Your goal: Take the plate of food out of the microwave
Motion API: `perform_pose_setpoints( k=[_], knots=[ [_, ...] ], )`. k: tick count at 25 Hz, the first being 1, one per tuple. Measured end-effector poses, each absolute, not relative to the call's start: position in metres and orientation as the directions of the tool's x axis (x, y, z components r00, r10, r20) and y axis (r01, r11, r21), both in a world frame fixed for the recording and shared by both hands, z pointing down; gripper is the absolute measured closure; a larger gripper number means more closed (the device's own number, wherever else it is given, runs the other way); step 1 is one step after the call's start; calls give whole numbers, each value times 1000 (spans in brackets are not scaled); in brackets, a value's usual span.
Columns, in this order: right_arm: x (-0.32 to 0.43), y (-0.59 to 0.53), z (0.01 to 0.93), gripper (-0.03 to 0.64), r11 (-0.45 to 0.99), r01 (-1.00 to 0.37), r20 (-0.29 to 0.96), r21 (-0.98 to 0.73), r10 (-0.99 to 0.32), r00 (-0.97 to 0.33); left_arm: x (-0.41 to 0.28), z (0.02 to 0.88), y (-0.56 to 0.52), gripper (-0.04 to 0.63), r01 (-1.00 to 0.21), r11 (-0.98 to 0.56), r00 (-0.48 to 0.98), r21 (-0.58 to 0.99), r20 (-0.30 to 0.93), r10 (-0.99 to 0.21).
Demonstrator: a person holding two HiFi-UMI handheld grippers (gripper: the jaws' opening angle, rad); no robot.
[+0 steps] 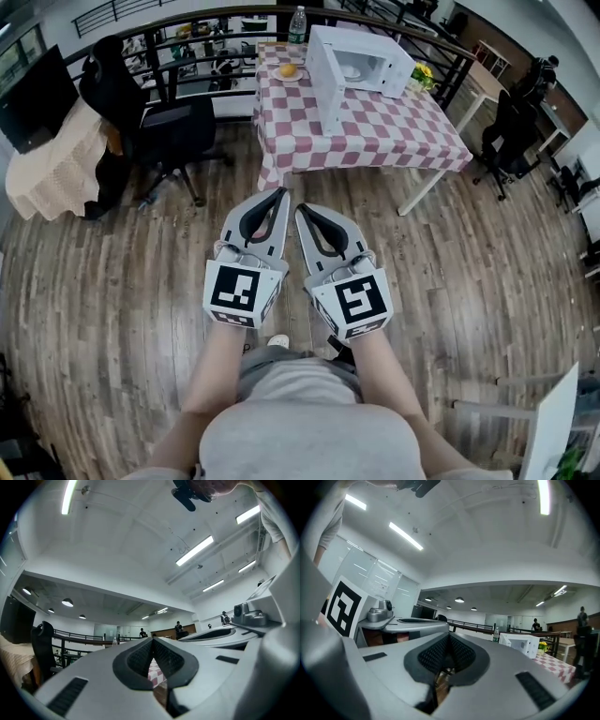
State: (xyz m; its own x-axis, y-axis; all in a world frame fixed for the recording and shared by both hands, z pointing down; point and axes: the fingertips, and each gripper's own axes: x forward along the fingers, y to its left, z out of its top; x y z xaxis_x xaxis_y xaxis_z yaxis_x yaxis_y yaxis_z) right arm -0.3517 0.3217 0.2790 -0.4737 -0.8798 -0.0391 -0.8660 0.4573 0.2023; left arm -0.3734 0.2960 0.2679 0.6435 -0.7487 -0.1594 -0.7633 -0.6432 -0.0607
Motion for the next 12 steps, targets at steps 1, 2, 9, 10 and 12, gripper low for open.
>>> perform_pose_setpoints(
  k=[1, 2, 9, 10, 12],
  knots=[
    [-347, 317, 280, 592, 446, -873, -37, 200, -886, -461, -369, 270, 291, 597, -753, -655, 655, -59, -157, -739],
    [-343, 313, 282, 592, 433, -880, -33, 197, -894, -447, -365, 271, 287, 597, -742, -668, 668, -58, -153, -729],
    [-311, 290, 292, 592, 344, -922, -15, 176, -936, -352, -336, 281, 263, 597, -681, -731, 729, -50, -141, -670],
    [-307, 288, 295, 592, 336, -925, -11, 178, -939, -344, -332, 284, 260, 597, -673, -738, 736, -45, -137, -663],
    [-298, 285, 300, 592, 316, -932, -4, 175, -947, -322, -324, 291, 256, 597, -657, -753, 751, -36, -125, -649]
  ],
)
